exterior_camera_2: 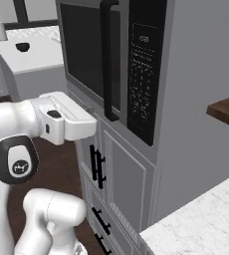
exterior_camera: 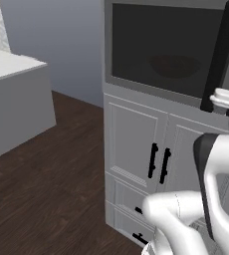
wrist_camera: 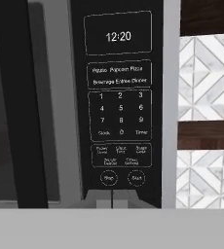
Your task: Pick the eggplant from the sink and place it in the bowl. Then pick the bowl and place it in the microwave. Then close the microwave door and press the start button.
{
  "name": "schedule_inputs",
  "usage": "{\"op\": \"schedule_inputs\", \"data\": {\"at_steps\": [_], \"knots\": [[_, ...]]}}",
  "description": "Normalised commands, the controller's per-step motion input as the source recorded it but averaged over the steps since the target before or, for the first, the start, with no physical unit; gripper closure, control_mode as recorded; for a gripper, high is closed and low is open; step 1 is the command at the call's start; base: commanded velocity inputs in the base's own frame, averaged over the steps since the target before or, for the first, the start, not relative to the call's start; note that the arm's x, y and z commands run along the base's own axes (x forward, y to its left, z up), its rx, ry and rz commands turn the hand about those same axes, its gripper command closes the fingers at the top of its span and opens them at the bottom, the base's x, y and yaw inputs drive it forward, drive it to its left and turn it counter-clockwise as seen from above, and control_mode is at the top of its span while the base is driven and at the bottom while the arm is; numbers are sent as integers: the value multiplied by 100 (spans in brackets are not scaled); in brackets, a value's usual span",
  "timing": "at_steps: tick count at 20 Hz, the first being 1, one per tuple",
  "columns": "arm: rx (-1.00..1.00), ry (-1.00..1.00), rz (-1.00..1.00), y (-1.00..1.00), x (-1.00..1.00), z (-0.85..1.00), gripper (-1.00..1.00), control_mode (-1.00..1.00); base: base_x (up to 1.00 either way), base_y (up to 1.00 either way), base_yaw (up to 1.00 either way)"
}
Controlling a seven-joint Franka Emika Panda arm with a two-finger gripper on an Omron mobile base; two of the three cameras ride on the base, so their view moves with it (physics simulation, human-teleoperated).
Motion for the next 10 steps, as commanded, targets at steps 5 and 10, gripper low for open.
{"op": "schedule_inputs", "data": {"at_steps": [5,10], "knots": [[0,-2,0,-6,0,-29,100,-100,0,0,0],[0,0,0,-18,9,-22,100,-100,0,0,0]]}}
